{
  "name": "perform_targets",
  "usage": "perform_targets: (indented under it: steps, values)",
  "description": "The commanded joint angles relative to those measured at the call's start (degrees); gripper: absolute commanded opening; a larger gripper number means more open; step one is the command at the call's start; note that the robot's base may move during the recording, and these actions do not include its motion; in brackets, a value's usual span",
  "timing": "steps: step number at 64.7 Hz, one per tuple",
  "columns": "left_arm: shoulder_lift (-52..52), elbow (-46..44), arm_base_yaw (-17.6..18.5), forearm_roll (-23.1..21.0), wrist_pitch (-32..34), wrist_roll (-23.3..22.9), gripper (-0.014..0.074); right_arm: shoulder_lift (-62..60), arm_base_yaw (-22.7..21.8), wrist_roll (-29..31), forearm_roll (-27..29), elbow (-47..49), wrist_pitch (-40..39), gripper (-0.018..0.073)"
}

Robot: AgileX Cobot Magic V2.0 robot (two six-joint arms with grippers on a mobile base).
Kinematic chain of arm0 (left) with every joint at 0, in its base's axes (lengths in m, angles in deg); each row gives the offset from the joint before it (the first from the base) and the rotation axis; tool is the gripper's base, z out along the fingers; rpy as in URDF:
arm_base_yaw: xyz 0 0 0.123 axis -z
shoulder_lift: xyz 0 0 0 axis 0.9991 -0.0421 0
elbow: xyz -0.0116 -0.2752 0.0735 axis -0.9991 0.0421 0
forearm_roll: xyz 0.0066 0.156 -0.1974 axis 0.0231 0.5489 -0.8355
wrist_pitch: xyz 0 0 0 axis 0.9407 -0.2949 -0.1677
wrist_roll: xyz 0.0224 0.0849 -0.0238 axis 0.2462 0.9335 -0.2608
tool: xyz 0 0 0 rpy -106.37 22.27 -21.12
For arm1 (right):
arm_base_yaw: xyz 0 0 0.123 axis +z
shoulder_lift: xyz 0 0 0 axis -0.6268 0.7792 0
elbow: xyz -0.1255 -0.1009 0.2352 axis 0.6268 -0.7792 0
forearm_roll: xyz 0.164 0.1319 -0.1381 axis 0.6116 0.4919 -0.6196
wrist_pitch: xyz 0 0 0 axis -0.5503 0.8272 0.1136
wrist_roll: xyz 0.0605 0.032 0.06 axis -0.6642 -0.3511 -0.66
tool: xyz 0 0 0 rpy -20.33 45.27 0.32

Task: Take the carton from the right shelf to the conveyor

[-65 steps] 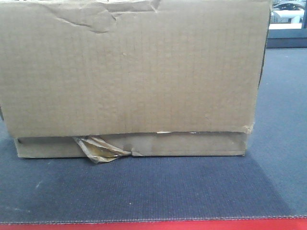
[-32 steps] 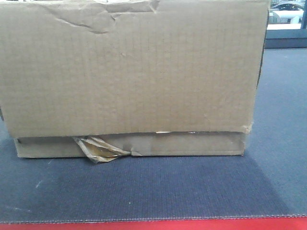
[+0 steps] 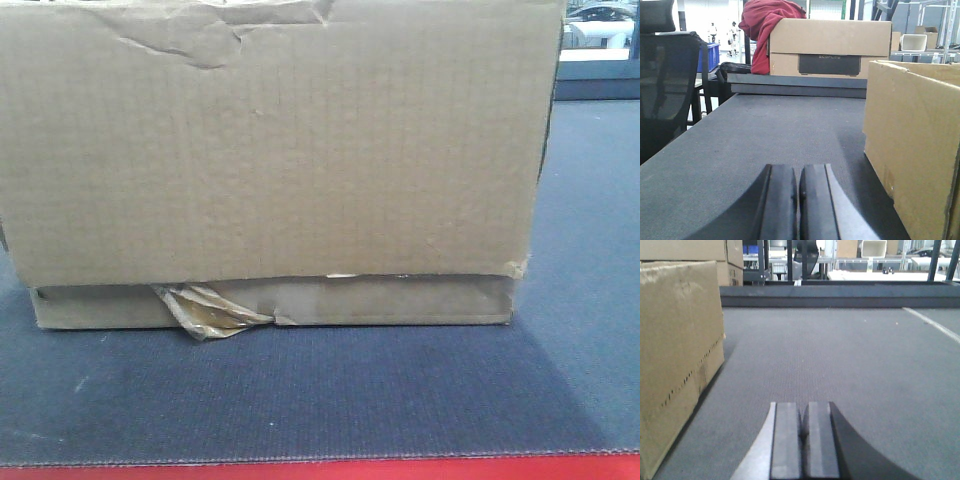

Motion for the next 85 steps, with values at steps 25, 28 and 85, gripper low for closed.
perform_targets:
  steps: [25, 28, 85]
  values:
    - [0.24, -0.10, -0.10, -0.45, 1.13, 0.40, 0.0021, -0.39, -0.28, 0.57, 0.15, -0.09, -7.13, -0.0069]
    - [0.24, -0.10, -0.10, -0.45, 1.13, 0.40, 0.0021, -0.39, -0.28, 0.57, 0.15, -0.09, -7.13, -0.0069]
    - [0.24, -0.10, -0.10, -0.45, 1.13, 0.40, 0.0021, -0.39, -0.28, 0.57, 0.15, -0.09, -7.13, -0.0069]
